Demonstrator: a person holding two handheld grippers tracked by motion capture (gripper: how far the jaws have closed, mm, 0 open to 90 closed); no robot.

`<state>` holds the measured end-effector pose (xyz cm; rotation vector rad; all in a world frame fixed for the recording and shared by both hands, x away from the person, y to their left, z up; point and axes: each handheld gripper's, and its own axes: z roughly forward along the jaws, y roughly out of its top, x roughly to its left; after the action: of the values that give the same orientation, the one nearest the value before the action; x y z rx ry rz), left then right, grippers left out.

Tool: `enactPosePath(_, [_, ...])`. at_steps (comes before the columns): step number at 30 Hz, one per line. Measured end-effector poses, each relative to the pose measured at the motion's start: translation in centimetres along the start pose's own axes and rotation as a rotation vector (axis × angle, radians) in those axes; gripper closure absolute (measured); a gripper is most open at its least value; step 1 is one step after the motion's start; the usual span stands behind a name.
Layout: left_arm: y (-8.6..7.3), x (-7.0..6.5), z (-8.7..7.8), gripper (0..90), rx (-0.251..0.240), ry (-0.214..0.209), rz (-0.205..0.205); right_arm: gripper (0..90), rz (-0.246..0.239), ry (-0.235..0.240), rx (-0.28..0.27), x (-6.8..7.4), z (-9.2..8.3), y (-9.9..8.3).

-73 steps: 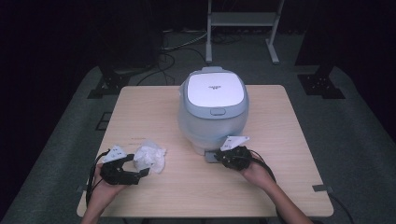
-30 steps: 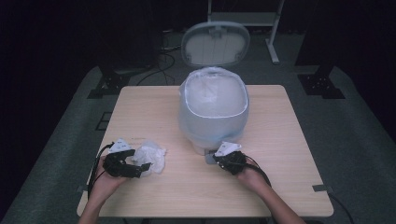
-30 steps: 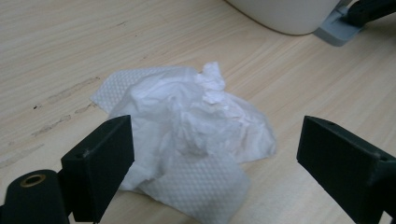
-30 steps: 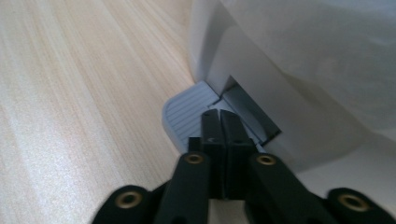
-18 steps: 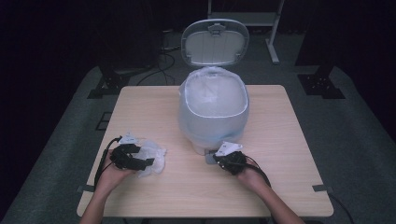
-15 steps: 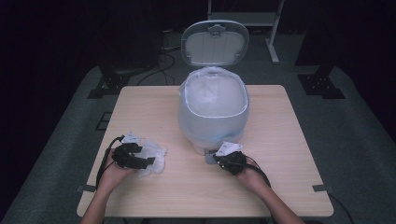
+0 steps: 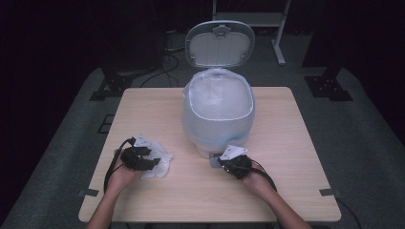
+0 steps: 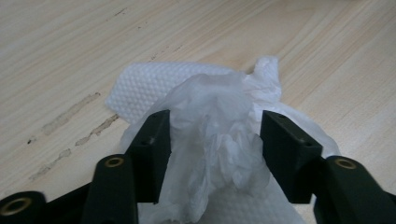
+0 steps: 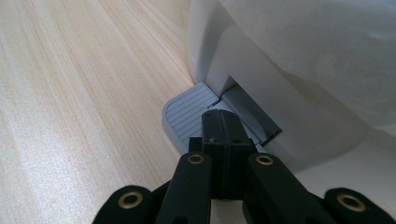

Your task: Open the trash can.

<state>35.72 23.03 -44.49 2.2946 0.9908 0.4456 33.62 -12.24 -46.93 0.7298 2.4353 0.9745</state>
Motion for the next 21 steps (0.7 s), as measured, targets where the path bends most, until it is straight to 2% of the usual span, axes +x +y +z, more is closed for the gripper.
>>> enactPosePath(4, [0.1, -0.1, -0.3, 58.8, -0.003, 0.007, 0.018, 89.8, 0.0, 0.0, 0.0, 0.0, 0.0, 0.0])
enactPosePath(7, [0.1, -0.2, -0.5, 63.1, -0.003, 0.005, 0.028, 89.7, -0.001, -0.001, 0.0, 0.0, 0.0, 0.0])
enactPosePath(10, [0.2, -0.2, -0.8, 66.2, -0.006, -0.005, 0.035, 89.7, -0.003, -0.002, 0.0, 0.0, 0.0, 0.0])
enactPosePath(14, [0.3, -0.2, -1.4, 76.1, -0.015, -0.028, 0.039, 89.7, -0.001, -0.001, 0.001, 0.0, 0.0, 0.0])
enactPosePath(17, [0.2, -0.1, -1.7, 83.2, -0.009, -0.047, 0.034, 89.7, 0.002, -0.001, 0.001, 0.0, 0.0, 0.0])
enactPosePath(21, [0.2, 0.0, -2.0, 87.3, -0.014, -0.063, 0.024, 89.7, -0.001, 0.0, 0.001, 0.0, 0.0, 0.0])
